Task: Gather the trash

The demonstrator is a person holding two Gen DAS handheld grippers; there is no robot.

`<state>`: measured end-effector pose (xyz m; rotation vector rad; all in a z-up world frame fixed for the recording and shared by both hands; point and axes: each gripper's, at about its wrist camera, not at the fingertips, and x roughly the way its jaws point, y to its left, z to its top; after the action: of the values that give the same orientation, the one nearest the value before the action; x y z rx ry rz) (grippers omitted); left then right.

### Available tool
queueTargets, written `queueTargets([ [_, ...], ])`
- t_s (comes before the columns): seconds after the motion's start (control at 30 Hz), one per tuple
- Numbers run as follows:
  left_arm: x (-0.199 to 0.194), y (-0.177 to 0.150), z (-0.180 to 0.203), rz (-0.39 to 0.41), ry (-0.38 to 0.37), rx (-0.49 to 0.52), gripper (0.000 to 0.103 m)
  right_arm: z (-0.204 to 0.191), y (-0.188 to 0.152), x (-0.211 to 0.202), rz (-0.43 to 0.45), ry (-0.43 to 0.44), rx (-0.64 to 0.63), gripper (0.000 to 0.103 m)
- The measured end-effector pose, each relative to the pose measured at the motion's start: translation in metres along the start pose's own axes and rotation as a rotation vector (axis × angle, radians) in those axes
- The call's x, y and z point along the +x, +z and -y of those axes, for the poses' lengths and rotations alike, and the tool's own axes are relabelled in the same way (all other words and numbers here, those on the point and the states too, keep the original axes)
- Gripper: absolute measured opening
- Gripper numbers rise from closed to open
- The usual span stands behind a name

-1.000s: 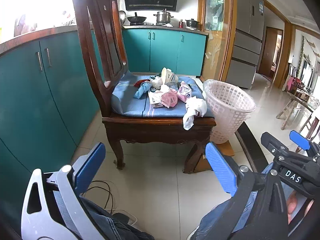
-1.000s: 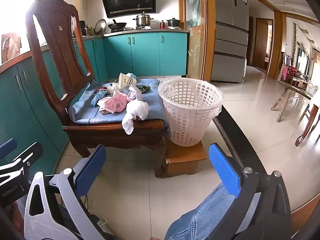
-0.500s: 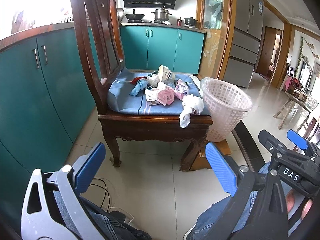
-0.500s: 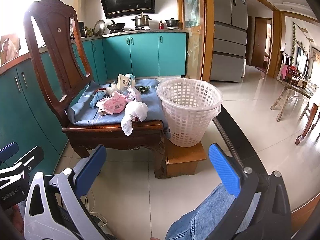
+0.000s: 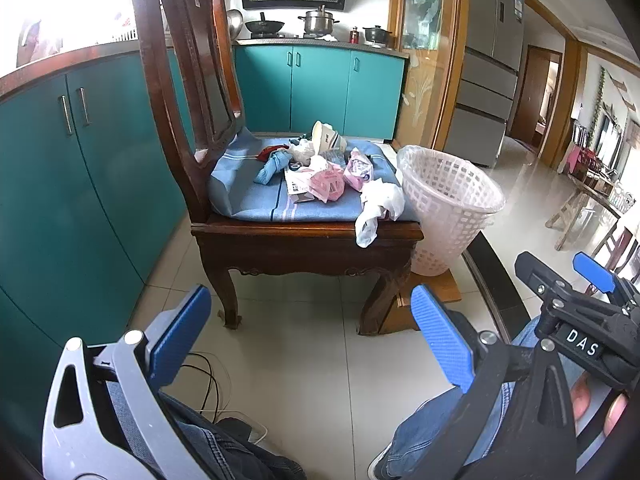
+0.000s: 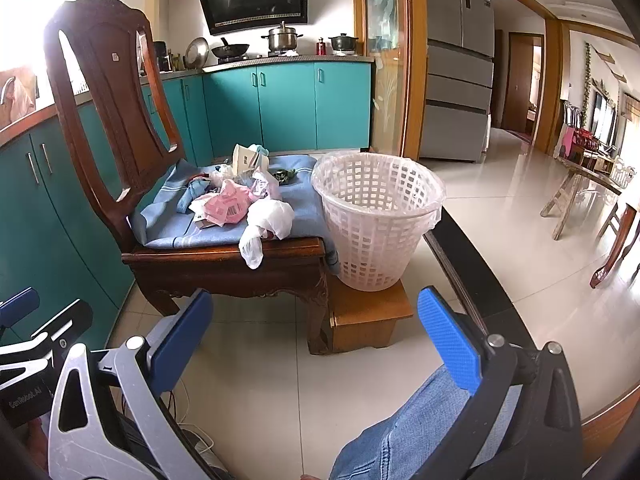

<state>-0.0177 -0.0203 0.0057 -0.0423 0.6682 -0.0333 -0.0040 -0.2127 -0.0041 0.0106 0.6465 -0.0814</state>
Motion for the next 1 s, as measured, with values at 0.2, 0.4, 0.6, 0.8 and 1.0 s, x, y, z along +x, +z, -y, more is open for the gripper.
queueTargets([
  [0.2, 0.0024, -0.0019, 0.0014, -0.003, 0.005, 0.002, 0.100, 0.0009, -0.0012, 0.0007, -0.004, 0.001, 0.002, 0.100],
  [0.4, 0.0038, -0.0029, 0.0025, -0.009, 0.001, 0.004, 0.100, 0.0007, -0.0013, 0.0010, -0.005, 0.001, 0.001, 0.100],
  [0.6, 0.0056, -0.0024, 0.0011, -0.010, 0.006, 0.003, 0.100, 0.0017, -0.0023, 0.0020, -0.006, 0.000, 0.002, 0.100],
  [0.8, 0.0062, -0.0023, 0.0006, -0.012, 0.005, 0.004, 0.100, 0.0008, -0.0013, 0.0019, -0.004, -0.001, 0.001, 0.100],
  [1.0, 0.0067, -0.0041, 0.0005, -0.019, 0.001, 0.008, 0.100, 0.0017, -0.0026, 0.0027, -0.006, 0.001, 0.001, 0.100],
])
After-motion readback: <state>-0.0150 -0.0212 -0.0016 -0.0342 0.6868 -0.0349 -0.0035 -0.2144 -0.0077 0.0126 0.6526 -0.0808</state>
